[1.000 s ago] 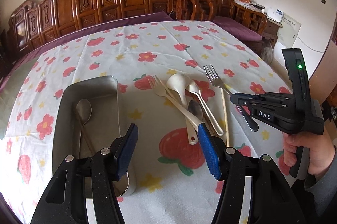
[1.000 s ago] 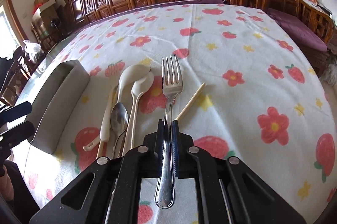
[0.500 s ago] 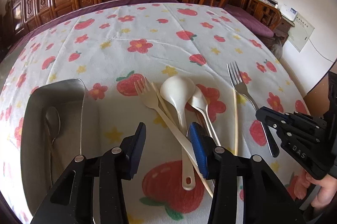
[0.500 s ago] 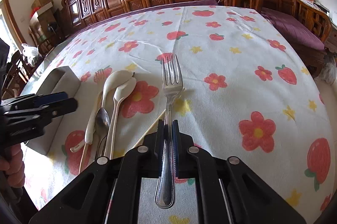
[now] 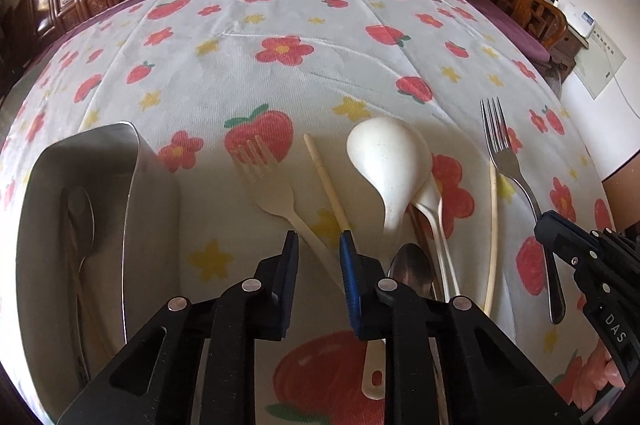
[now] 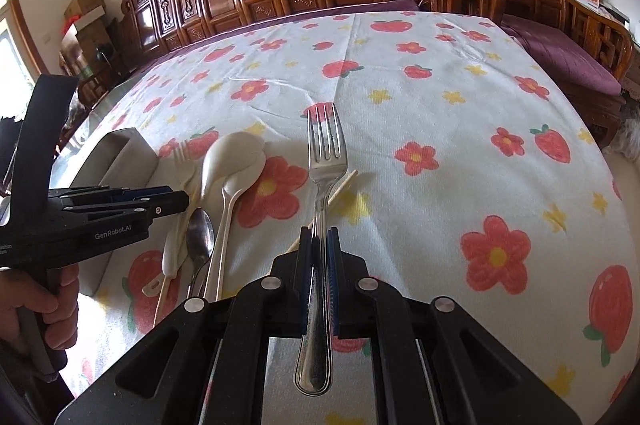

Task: Organize utensils
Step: 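Grasp a white plastic fork with the left tool while the right tool holds the metal fork, then carry the white fork into the tray and open the left tool while the right holds the metal fork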

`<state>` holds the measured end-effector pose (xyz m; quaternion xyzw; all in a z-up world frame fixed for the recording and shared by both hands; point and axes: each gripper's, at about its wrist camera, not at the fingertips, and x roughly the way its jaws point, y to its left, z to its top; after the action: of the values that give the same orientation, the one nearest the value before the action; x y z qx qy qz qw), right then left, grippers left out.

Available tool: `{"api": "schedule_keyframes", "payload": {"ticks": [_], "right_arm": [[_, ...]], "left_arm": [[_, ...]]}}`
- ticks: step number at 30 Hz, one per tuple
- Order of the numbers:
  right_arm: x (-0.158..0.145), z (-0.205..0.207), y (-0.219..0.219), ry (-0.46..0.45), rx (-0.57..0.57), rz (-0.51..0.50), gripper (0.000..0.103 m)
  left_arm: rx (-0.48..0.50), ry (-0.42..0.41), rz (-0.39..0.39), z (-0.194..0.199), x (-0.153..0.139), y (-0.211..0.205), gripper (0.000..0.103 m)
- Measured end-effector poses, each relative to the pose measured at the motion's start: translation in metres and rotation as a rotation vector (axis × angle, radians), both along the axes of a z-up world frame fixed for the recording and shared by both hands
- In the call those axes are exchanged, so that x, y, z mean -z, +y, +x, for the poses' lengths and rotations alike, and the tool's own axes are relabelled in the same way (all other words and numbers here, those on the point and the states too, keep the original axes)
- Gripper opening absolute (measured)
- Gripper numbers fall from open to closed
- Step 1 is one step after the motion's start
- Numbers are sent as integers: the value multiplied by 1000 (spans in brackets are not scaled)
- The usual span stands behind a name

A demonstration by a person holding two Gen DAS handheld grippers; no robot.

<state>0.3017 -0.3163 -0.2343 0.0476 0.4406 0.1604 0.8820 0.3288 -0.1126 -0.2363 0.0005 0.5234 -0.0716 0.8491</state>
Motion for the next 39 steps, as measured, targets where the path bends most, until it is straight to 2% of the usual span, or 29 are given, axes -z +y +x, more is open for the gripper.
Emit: {"api": "schedule_keyframes", "payload": {"ticks": [5, 10, 14, 18, 29, 39], "right_arm": [[-1, -1, 4, -2, -8, -6, 9], [-1, -1, 5, -2, -13, -8, 9], [-2, -1, 6, -5, -15, -8, 9], [-3, -2, 8, -9, -22, -10, 9], [-16, -9, 17, -38, -49, 16, 9], [-43, -24, 41, -92, -105, 42, 9]], "left_arm": [[-34, 33, -45, 0, 3, 7, 19], [-33, 30, -38, -1, 3, 5, 19], [-38, 29, -67, -1, 0, 7, 6], [-7, 3, -48, -5, -7, 2, 6], [49, -104, -43, -25, -52, -4, 6], [34, -169, -37, -46, -86, 25, 6]]}}
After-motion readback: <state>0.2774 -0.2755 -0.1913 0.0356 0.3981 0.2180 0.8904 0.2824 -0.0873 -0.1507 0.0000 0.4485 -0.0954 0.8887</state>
